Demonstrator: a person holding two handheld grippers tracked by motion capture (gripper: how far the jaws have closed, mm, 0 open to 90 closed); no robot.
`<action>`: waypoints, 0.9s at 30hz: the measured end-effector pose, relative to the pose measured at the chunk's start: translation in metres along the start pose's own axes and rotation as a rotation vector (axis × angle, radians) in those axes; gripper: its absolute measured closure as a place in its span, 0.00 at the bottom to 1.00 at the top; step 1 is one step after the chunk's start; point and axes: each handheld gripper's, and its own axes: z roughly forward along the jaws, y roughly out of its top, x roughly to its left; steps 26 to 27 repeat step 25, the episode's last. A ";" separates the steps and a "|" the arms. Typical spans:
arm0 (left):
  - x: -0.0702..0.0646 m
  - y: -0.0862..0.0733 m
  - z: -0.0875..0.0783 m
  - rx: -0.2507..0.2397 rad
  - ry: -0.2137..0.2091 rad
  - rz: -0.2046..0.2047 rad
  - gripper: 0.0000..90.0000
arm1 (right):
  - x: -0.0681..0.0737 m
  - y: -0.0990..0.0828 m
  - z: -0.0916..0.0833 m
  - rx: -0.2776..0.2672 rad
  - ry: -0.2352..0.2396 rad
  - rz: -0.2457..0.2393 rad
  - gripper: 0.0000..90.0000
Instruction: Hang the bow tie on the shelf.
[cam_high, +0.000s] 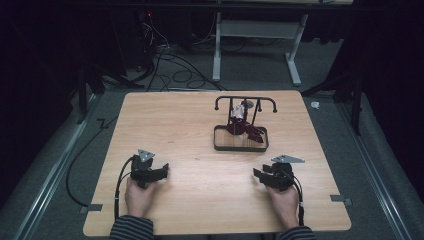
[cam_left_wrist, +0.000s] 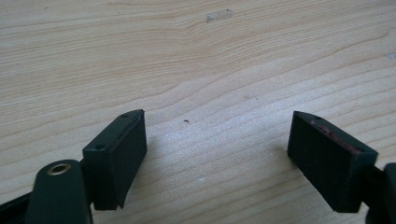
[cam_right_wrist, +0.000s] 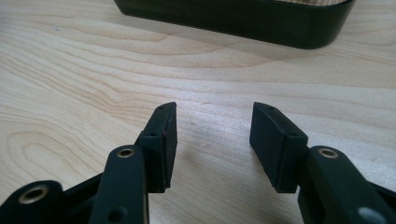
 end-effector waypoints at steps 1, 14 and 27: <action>0.000 0.000 0.000 0.000 0.000 0.000 0.22 | 0.003 -0.002 0.001 -0.008 -0.019 -0.032 0.59; 0.000 0.000 0.000 0.000 0.001 0.000 0.22 | 0.016 -0.005 0.003 -0.006 -0.098 -0.146 0.54; 0.000 0.000 0.000 0.000 0.001 0.000 0.23 | 0.021 -0.006 0.005 0.000 -0.126 -0.179 0.53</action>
